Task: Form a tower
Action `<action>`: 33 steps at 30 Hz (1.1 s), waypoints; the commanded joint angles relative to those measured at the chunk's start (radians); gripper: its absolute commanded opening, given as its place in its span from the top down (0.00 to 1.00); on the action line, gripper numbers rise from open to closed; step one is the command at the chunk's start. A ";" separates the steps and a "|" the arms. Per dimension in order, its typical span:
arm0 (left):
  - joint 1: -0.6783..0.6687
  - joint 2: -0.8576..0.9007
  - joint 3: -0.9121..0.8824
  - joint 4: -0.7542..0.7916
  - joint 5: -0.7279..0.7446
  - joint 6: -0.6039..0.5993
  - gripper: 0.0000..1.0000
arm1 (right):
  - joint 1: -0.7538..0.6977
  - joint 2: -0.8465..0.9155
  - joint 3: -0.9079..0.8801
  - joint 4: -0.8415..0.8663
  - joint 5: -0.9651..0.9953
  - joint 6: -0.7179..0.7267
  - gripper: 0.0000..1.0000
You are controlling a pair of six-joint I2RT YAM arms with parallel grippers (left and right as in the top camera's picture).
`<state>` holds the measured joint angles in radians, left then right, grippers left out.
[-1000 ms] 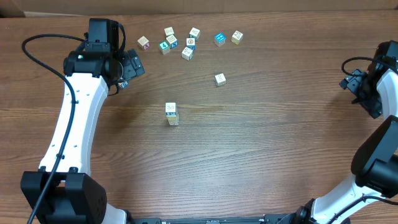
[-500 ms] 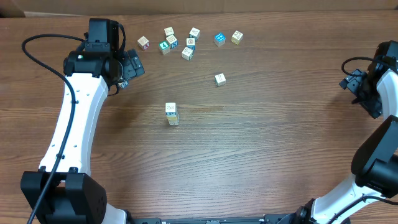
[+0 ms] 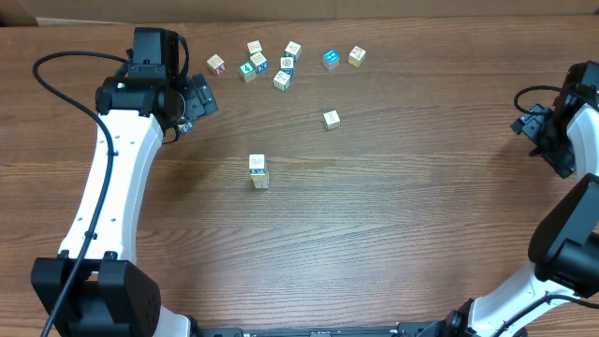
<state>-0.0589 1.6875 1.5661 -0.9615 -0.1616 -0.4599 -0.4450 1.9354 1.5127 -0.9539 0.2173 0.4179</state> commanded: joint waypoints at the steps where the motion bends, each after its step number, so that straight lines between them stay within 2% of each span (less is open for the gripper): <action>1: -0.002 0.006 0.021 -0.002 -0.006 0.019 0.00 | -0.004 -0.026 0.019 0.006 0.006 -0.004 0.00; 17: -0.002 0.006 0.021 -0.002 -0.006 0.019 0.00 | 0.029 -0.062 0.018 0.005 0.006 -0.004 0.00; 33: -0.002 0.007 0.021 -0.002 -0.005 0.019 0.00 | 0.304 -0.335 0.018 0.005 0.006 -0.003 0.00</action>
<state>-0.0589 1.6875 1.5661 -0.9619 -0.1616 -0.4599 -0.1894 1.6772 1.5127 -0.9527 0.2169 0.4179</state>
